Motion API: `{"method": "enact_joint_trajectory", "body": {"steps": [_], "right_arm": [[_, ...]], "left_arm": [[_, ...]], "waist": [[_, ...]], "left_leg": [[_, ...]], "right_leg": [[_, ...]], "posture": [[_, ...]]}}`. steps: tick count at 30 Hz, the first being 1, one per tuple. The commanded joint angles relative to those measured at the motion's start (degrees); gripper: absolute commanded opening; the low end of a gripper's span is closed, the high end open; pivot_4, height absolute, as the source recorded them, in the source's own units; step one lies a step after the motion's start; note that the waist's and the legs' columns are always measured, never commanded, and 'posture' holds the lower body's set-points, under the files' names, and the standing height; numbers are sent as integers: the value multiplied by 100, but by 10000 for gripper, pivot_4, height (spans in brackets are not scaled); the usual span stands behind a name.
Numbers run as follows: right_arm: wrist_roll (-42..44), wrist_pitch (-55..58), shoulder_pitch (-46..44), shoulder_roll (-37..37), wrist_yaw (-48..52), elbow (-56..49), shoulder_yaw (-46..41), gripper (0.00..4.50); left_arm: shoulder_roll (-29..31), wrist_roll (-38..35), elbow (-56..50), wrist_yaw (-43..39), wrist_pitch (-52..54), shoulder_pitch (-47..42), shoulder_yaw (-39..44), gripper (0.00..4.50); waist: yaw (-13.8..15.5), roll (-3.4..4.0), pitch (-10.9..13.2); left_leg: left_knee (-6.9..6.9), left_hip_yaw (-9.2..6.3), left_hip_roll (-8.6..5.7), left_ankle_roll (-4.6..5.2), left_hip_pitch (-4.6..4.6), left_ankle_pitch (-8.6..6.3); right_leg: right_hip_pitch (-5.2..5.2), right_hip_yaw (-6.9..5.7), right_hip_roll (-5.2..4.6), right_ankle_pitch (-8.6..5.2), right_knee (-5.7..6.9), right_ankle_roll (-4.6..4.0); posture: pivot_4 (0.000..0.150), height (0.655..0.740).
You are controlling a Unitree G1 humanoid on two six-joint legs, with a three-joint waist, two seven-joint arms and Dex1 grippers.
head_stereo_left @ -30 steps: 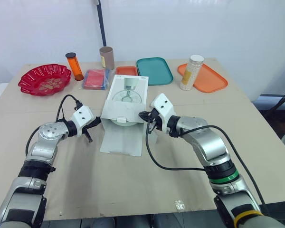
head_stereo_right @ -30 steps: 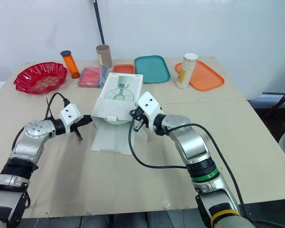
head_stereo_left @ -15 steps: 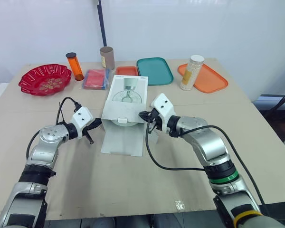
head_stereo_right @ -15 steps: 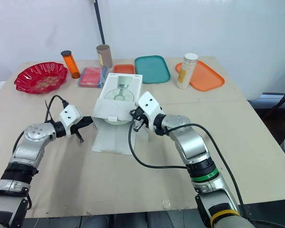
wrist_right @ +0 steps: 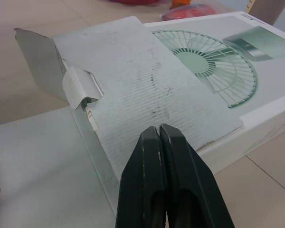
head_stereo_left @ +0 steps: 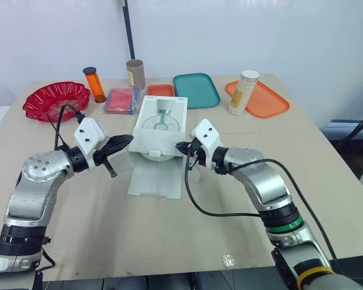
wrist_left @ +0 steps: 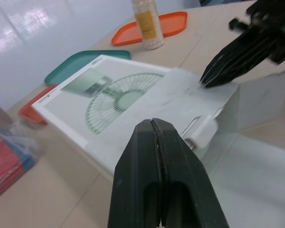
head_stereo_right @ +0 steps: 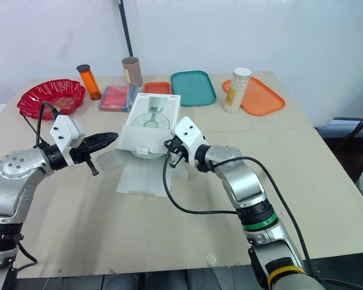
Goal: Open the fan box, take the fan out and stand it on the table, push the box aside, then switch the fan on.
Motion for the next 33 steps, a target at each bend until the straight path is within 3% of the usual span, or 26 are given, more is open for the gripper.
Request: {"method": "enact_joint_trajectory", "body": {"steps": [1, 11, 12, 15, 19, 21, 33], "right_arm": [[-51, 46, -16, -51, 147, 179, 180, 559], [-74, 96, -115, -100, 181, 264, 160, 559], [-76, 102, -130, -111, 187, 269, 158, 0], [-74, 128, -160, -183, 231, 250, 154, 0], [-72, 161, -177, -255, 288, 217, 167, 0], [-86, 165, -193, -275, 305, 226, 185, 0], [-65, 355, -141, -417, 338, -41, 195, 0]], "left_arm": [[-172, -539, -810, 255, 553, 171, -7, 0], [-1198, -1364, -1477, 1195, 1589, 1345, -379, 0], [-1308, -1522, -1501, 1269, 1673, 1512, -347, 4261], [-1652, -1900, -1518, 1486, 1816, 2061, -280, 9192], [-2043, -2295, -1259, 1809, 1938, 2272, -75, 25305], [-2215, -2517, -979, 1914, 1988, 2251, 77, 30251], [-3066, -3372, 83, 2386, 2235, 1892, 333, 30251]], "waist": [[0, 0, 0], [-5, -1, -3], [-2, -1, -3], [1, -2, -7], [8, -3, -6], [11, -3, -9], [33, -11, -18]], "left_leg": [[0, 1, 0, 0, 1, 0], [-1, 3, 3, 0, 10, 0], [-1, 2, 3, 0, 9, 0], [2, 3, -2, -2, 10, 1], [1, 0, 0, -2, 8, 1], [1, 0, -2, -3, 9, 2], [1, 1, -4, -3, 8, 1]], "right_leg": [[1, 1, 0, 0, 0, 0], [4, 5, 3, 0, 0, -1], [4, 4, 4, 1, 1, -3], [9, 6, -1, 1, -2, -2], [9, 5, 2, 0, -3, -2], [11, 5, 1, 1, -3, -3], [11, 6, 0, 0, -4, -1]], "posture": [[1500, 7400], [1500, 7400], [1500, 7400], [1500, 7400], [1500, 7400], [1500, 7400], [1500, 7400]]}}
